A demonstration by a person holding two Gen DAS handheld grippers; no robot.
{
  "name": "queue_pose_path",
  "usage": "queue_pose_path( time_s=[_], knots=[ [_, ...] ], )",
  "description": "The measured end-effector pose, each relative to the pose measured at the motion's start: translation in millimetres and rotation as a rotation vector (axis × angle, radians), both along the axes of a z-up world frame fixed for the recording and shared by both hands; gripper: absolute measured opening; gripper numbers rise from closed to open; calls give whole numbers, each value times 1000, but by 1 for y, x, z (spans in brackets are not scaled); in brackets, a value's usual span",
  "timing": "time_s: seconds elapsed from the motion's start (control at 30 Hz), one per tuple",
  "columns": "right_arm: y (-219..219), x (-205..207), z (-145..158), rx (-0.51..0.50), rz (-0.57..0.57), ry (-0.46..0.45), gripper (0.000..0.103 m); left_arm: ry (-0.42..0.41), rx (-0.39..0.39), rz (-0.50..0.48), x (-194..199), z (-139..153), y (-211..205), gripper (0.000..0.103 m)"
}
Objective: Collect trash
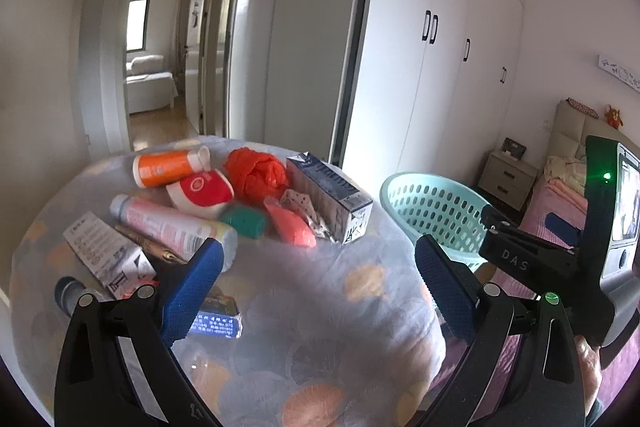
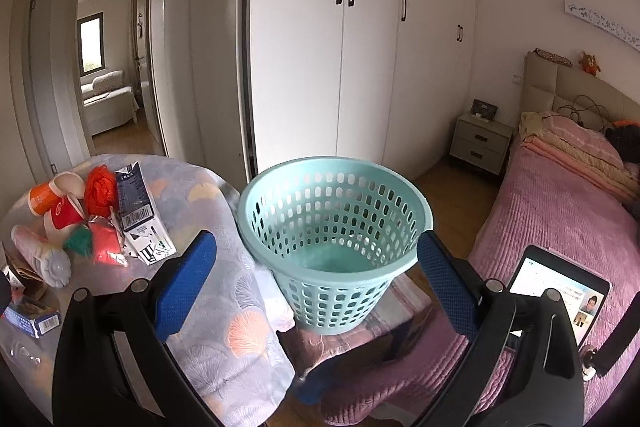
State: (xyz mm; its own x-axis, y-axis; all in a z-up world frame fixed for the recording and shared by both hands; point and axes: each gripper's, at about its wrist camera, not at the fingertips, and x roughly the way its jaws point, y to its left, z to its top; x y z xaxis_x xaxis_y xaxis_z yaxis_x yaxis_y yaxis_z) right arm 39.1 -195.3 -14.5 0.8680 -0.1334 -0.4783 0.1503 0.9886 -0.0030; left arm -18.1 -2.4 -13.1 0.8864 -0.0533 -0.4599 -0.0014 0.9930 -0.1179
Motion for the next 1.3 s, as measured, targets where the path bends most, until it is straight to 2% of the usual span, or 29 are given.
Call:
queue_pose_path(
  time_s=[0.23,0.5,0.6,0.67,0.7,0.73,0.77,0.87,1.0,1.03,1.07,1.1,1.3],
  knots=[
    [1,-8,10,-7,-2,-42,95,-22,-8,8,-6,5,4,93],
    [11,-7,11,-14,39,-42,88,-22,-19,54,-15,10,23,93],
    [18,-5,8,-15,72,-31,74,-6,-4,148,-23,10,53,93],
    [25,1,6,-11,107,-17,58,6,-9,202,-29,10,75,93],
    [27,3,5,-11,120,-12,54,13,-19,239,-34,10,91,93],
    [32,6,4,-12,141,-5,44,18,-25,266,-36,10,102,93],
    [36,8,4,-14,154,-2,40,29,-34,296,-38,11,115,93],
    [46,18,2,23,209,18,40,59,-67,366,-44,12,151,92],
    [62,28,-1,34,259,41,40,118,-112,387,-47,4,180,92],
    [67,30,-2,28,272,46,44,137,-127,389,-49,-1,185,92],
    [70,32,-3,29,281,52,50,155,-142,388,-52,-8,189,92],
    [72,34,-5,33,288,57,51,179,-167,384,-55,-16,191,89],
    [84,43,-11,46,317,88,54,250,-284,313,-67,-43,179,87]
  ],
)
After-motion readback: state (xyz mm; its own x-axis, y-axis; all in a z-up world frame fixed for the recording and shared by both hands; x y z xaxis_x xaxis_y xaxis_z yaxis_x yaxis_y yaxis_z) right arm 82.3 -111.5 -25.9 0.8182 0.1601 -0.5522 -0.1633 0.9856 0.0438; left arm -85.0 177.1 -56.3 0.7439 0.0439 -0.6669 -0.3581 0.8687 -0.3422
